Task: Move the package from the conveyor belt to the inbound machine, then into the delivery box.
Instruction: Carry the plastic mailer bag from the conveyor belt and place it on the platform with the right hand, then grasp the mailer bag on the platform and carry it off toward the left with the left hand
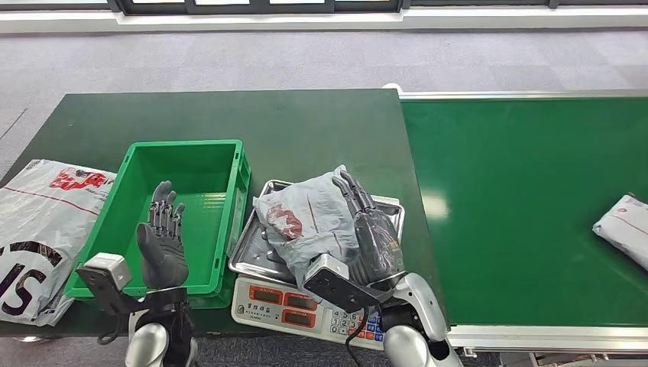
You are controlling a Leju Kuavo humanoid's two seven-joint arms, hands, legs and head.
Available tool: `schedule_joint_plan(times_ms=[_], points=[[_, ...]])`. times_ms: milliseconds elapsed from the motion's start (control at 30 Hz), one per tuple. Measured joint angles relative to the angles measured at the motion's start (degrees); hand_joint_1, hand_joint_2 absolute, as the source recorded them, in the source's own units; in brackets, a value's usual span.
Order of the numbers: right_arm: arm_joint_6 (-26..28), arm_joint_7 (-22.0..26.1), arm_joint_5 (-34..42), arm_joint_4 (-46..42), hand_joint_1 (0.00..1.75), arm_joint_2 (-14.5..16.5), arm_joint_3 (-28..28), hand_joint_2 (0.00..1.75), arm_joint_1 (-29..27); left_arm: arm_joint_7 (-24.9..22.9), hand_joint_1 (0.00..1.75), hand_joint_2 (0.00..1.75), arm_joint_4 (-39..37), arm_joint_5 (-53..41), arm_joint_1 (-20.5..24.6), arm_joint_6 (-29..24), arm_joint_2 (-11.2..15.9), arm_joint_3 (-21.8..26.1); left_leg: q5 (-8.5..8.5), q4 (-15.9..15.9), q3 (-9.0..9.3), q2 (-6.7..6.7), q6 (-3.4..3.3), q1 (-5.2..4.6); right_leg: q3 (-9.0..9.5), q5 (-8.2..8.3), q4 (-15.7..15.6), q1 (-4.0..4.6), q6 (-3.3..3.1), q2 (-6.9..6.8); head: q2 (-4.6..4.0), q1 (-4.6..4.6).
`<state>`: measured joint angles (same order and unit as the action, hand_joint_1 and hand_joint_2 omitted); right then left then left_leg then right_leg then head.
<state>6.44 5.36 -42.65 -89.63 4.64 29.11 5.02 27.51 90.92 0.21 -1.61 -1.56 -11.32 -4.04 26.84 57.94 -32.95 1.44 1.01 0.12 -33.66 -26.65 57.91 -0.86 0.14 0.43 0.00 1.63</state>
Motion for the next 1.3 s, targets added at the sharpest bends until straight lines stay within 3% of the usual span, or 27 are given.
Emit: schedule_joint_plan(times_ms=[167,333,800,1300], points=[[-0.6,0.0,-0.4,-0.7,0.00,-1.0,0.0,1.75,-0.1,-3.5,0.00,0.00,1.5,-11.6,-0.4,0.8,0.4,-0.4,0.00,0.0,0.01,-0.01,0.00,0.00,-0.01,0.00,0.0,0.00,0.00,0.00,0.01,0.01],[-1.7,-0.3,1.0,-2.3,0.00,-2.7,-0.8,1.75,-1.3,-5.4,0.00,0.00,3.0,-17.3,-0.4,0.9,0.8,-1.4,0.00,0.0,0.01,-0.01,0.00,0.00,0.00,0.00,0.0,0.00,0.00,0.01,0.00,0.01],[-9.8,3.3,14.1,-5.4,0.00,-8.8,-8.4,1.75,-13.1,-5.6,0.00,0.00,5.5,-15.5,-2.8,1.1,2.1,-1.6,0.11,0.0,-0.01,-0.02,-0.05,-0.01,0.01,-0.06,0.0,-0.01,0.02,-0.01,0.00,0.01],[-9.5,2.2,14.8,-8.0,0.00,-12.1,-11.7,1.75,-18.6,-5.3,0.00,0.00,7.6,-15.8,-5.3,1.4,3.1,-1.5,0.12,0.0,0.00,-0.01,-0.05,-0.02,0.02,-0.07,0.0,-0.01,0.02,-0.01,0.00,0.01]])
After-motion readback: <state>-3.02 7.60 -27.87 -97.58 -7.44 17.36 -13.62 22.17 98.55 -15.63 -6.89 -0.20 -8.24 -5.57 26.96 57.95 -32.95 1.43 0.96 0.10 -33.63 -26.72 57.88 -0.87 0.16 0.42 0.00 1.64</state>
